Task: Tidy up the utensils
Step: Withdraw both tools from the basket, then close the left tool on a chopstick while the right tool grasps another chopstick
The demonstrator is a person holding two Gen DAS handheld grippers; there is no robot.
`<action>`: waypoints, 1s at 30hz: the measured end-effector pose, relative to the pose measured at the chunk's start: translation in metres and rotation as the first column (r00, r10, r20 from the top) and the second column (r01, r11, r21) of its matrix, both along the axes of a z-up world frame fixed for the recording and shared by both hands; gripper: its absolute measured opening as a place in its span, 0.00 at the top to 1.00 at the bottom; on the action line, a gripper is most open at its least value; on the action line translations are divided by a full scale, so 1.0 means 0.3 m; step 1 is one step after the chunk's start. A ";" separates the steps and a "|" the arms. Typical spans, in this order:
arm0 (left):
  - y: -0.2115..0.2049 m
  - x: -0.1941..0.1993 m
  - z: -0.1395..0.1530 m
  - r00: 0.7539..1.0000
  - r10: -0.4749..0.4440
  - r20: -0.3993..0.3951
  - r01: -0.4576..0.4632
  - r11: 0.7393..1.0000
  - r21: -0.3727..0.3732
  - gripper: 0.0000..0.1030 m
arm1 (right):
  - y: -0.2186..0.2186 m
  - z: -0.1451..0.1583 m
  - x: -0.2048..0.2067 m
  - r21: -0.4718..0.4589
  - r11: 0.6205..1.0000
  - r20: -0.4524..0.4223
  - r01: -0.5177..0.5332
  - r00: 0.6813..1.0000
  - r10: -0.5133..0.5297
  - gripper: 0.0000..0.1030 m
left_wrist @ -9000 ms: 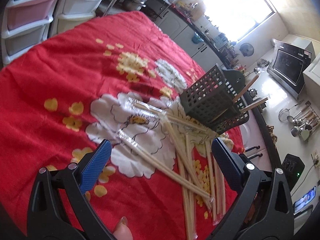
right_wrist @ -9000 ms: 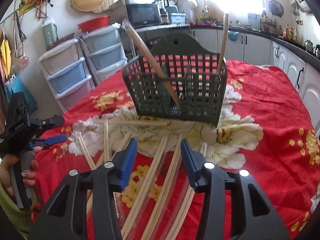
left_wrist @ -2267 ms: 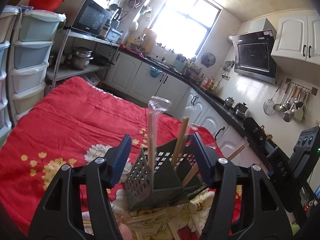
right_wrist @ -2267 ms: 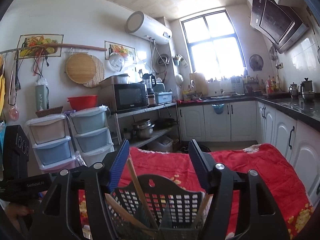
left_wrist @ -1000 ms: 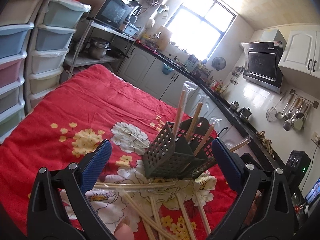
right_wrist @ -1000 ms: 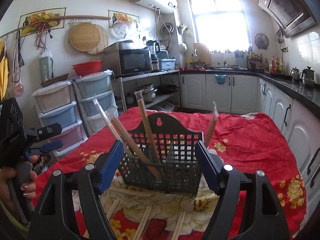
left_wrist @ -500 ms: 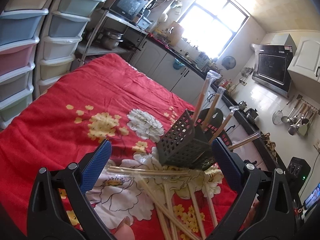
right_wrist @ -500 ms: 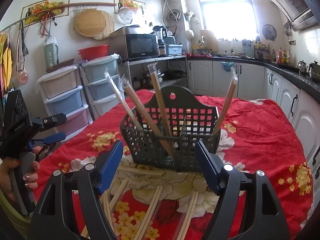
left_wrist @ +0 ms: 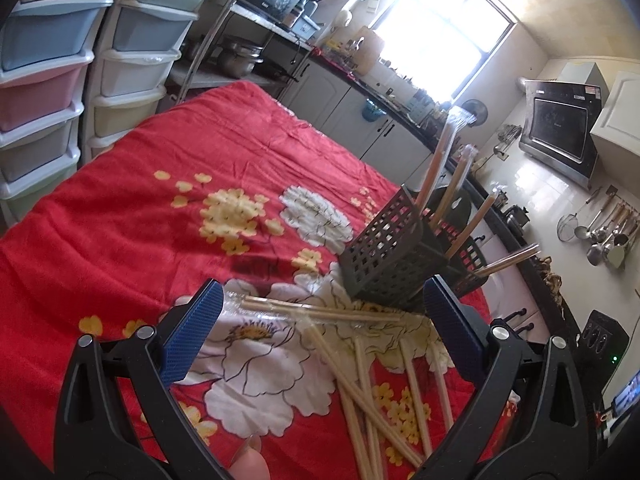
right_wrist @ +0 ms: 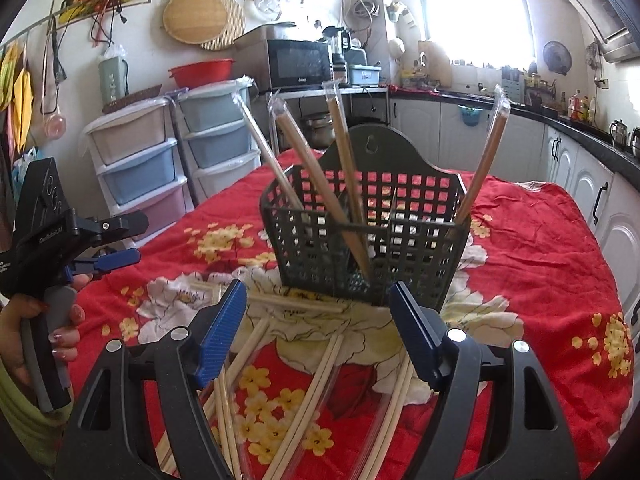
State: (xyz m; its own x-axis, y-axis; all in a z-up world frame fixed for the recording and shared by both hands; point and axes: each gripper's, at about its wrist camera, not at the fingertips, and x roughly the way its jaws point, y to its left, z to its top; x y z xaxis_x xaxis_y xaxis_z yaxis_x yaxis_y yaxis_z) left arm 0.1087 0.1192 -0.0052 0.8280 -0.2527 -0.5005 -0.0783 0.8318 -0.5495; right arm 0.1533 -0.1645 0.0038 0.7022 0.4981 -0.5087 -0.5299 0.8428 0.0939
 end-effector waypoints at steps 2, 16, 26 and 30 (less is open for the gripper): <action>0.001 -0.005 -0.013 1.000 -0.003 -0.013 0.003 1.000 -0.003 0.10 | 0.005 -0.010 -0.003 -0.011 1.000 -0.009 -0.004 1.000 0.004 0.31; 0.018 -0.003 -0.132 0.991 -0.034 -0.131 0.022 0.995 -0.097 0.11 | 0.041 -0.077 0.000 -0.078 0.996 -0.078 -0.040 0.996 0.034 0.31; 0.024 0.036 -0.214 0.979 -0.090 -0.185 0.042 0.968 -0.249 0.34 | 0.067 -0.122 0.020 -0.138 0.989 -0.130 -0.050 0.991 0.032 0.31; 0.009 0.063 -0.214 0.976 -0.115 -0.187 0.060 0.958 -0.279 0.35 | 0.077 -0.152 0.040 -0.158 0.986 -0.170 -0.052 0.985 0.025 0.31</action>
State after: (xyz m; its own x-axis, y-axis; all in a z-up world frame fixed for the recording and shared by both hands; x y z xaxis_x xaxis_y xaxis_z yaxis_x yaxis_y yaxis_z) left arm 0.1277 0.1219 -0.0695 0.6873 -0.4680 -0.5554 -0.1426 0.6629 -0.7350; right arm 0.1654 -0.1415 -0.0417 0.5825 0.4251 -0.6929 -0.5505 0.8334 0.0485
